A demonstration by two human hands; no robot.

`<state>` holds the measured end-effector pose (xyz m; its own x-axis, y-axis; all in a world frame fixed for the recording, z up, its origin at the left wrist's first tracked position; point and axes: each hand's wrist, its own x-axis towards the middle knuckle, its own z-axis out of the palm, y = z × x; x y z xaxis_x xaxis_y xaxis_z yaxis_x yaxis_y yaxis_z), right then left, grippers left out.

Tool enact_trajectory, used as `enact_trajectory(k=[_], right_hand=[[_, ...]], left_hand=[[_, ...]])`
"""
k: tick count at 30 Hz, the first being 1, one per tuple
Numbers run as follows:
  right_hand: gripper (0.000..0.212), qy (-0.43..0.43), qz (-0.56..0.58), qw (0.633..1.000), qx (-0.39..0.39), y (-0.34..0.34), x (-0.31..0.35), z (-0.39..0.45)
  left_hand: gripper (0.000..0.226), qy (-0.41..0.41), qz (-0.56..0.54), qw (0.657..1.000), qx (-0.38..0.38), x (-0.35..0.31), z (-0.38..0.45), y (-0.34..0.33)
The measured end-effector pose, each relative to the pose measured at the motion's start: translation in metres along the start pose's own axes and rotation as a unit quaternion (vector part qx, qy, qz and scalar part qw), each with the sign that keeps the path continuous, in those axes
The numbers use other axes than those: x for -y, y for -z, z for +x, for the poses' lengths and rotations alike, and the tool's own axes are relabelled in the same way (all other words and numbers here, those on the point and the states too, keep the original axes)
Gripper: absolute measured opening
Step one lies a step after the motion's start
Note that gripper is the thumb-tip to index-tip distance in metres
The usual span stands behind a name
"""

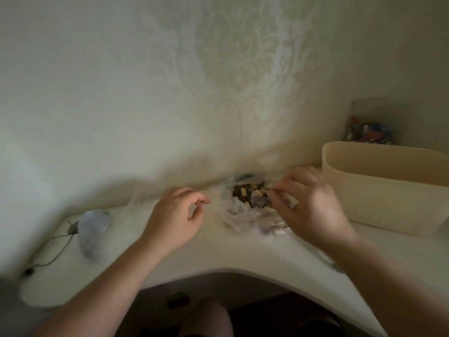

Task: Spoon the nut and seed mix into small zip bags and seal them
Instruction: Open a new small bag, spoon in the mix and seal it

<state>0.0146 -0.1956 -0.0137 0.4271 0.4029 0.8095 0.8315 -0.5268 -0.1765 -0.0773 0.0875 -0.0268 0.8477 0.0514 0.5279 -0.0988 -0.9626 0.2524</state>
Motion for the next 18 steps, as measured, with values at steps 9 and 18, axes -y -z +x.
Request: enact_trajectory(k=[9, 18], right_hand=[[0.023, -0.009, 0.057, 0.997, 0.050, -0.079, 0.044, -0.010], [0.038, -0.192, 0.185, 0.950, 0.163, -0.069, 0.020, 0.034]], left_hand=[[0.025, -0.012, 0.132, 0.986, 0.097, 0.052, -0.023, -0.022], [0.017, 0.173, -0.432, 0.883, -0.062, 0.012, 0.049, -0.004]])
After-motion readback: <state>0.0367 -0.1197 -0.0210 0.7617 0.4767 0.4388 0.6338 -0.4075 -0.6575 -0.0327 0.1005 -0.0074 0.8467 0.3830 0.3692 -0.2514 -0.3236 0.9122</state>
